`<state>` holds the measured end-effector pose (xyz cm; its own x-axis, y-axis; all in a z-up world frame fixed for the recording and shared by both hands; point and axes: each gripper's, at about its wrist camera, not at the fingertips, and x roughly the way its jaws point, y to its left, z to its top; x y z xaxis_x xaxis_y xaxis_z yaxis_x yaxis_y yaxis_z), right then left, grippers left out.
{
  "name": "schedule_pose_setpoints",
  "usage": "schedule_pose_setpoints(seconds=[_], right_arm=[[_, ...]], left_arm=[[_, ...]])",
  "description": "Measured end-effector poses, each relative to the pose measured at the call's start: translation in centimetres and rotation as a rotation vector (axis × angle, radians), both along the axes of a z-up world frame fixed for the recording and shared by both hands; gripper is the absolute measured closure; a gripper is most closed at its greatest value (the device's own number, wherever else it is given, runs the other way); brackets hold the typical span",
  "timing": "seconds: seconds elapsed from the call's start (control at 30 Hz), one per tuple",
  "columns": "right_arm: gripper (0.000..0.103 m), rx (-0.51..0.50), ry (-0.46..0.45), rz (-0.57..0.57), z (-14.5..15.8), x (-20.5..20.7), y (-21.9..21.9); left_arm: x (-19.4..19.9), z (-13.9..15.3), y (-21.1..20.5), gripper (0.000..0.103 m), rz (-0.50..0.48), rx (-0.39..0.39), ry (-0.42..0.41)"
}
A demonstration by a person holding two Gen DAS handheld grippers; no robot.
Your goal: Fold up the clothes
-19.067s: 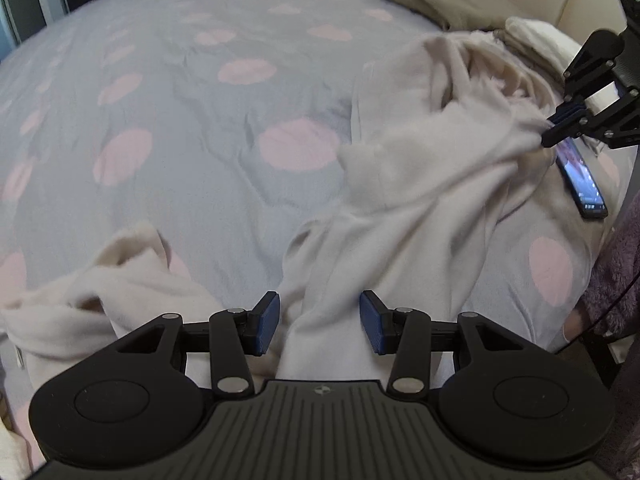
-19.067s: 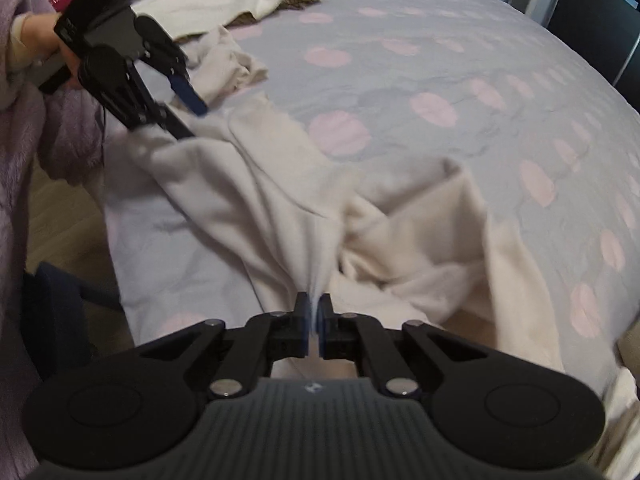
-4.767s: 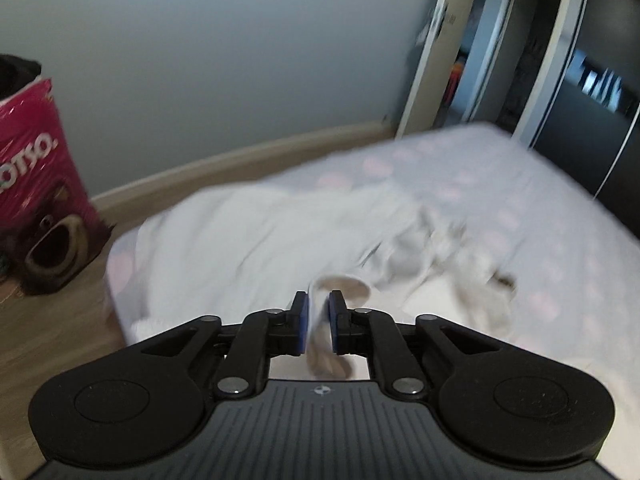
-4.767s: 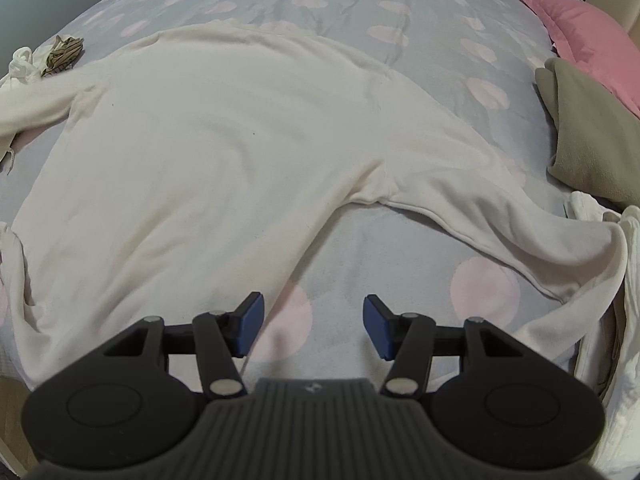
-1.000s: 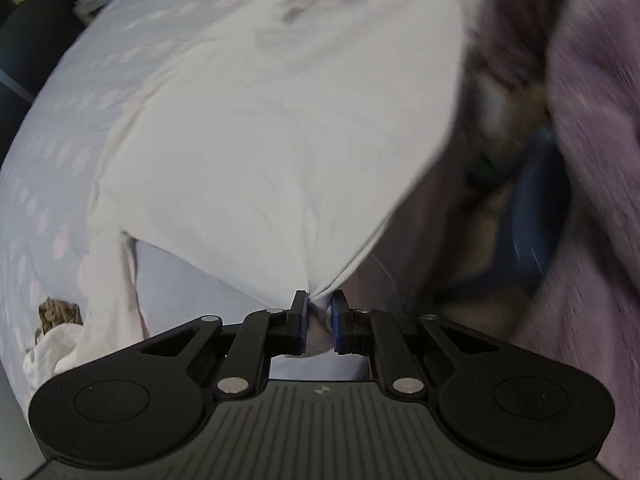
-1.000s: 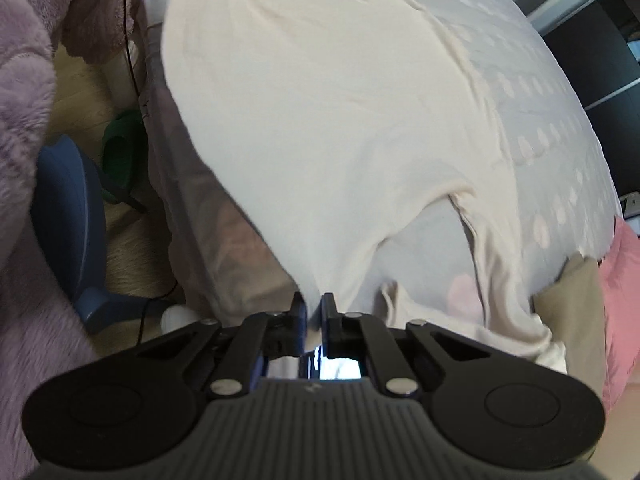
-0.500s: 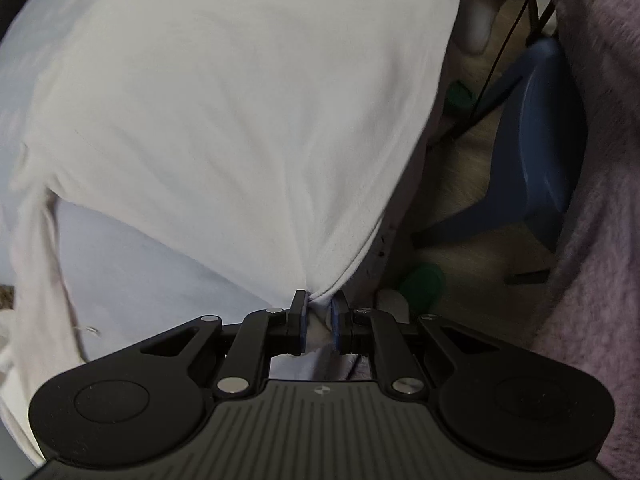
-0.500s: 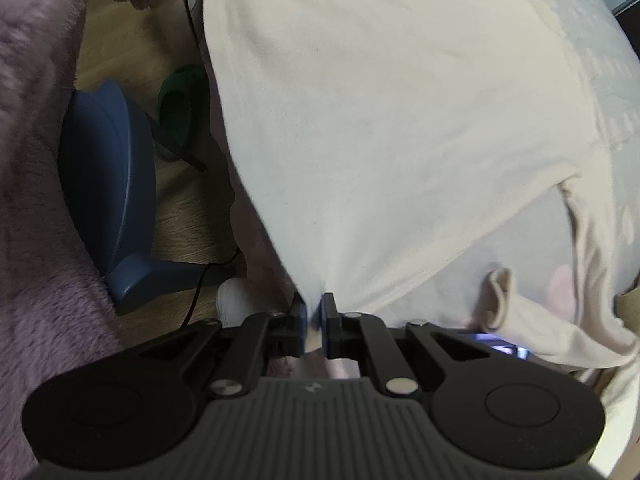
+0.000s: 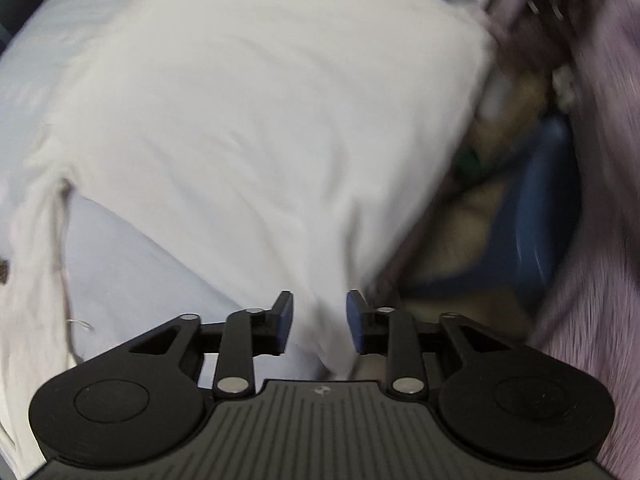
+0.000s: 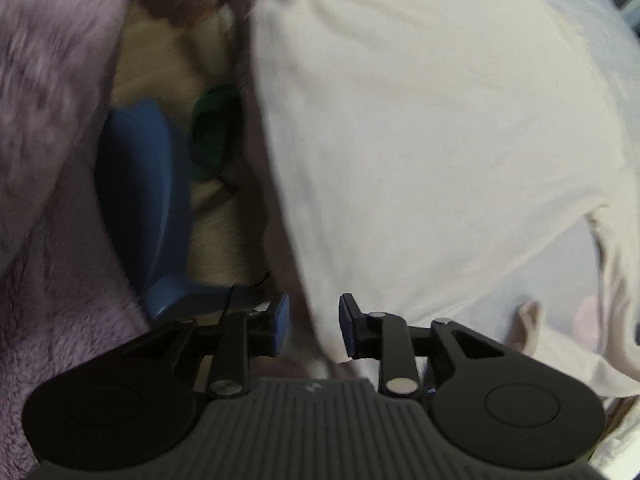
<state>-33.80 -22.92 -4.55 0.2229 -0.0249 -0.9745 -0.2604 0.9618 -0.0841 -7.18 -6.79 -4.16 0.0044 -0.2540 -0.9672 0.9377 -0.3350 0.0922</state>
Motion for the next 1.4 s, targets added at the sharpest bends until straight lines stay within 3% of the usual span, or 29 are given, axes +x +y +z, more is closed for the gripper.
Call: schedule_pose_setpoints(seconds=[0.17, 0.33, 0.47, 0.63, 0.77, 0.9, 1.13, 1.4], right_arm=[[0.072, -0.009, -0.131, -0.248, 3.8, 0.9, -5.9], [0.073, 0.030, -0.257, -0.635, 6.3, 1.0, -14.1], [0.073, 0.066, -0.350, -0.870, 6.4, 0.9, -18.5], [0.073, 0.132, -0.419, -1.084, 4.6, 1.9, -21.6], [0.071, 0.158, -0.418, -1.171, 2.7, 2.4, -23.2], [0.059, 0.169, -0.422, -1.220, 1.2, 2.5, -24.6], [0.059, 0.246, -0.421, -1.343, -1.2, 2.4, -27.4], [0.063, 0.451, -0.462, -1.464, -3.3, 5.1, -30.1]], left_arm=[[1.4, 1.8, -2.8, 0.064, 0.171, -0.104, 0.013], [3.5, 2.2, -6.0, 0.064, 0.357, -0.188, 0.049], [5.5, 1.6, -8.4, 0.064, 0.483, -0.238, 0.102], [6.5, 0.7, -10.2, 0.064, 0.566, -0.269, 0.138], [6.8, -0.2, -11.1, 0.064, 0.590, -0.285, 0.132], [7.3, -1.3, -11.7, 0.064, 0.629, -0.322, 0.117], [7.8, -2.0, -12.9, 0.062, 0.659, -0.324, 0.106], [7.7, -3.0, -14.4, 0.062, 0.636, -0.283, 0.106]])
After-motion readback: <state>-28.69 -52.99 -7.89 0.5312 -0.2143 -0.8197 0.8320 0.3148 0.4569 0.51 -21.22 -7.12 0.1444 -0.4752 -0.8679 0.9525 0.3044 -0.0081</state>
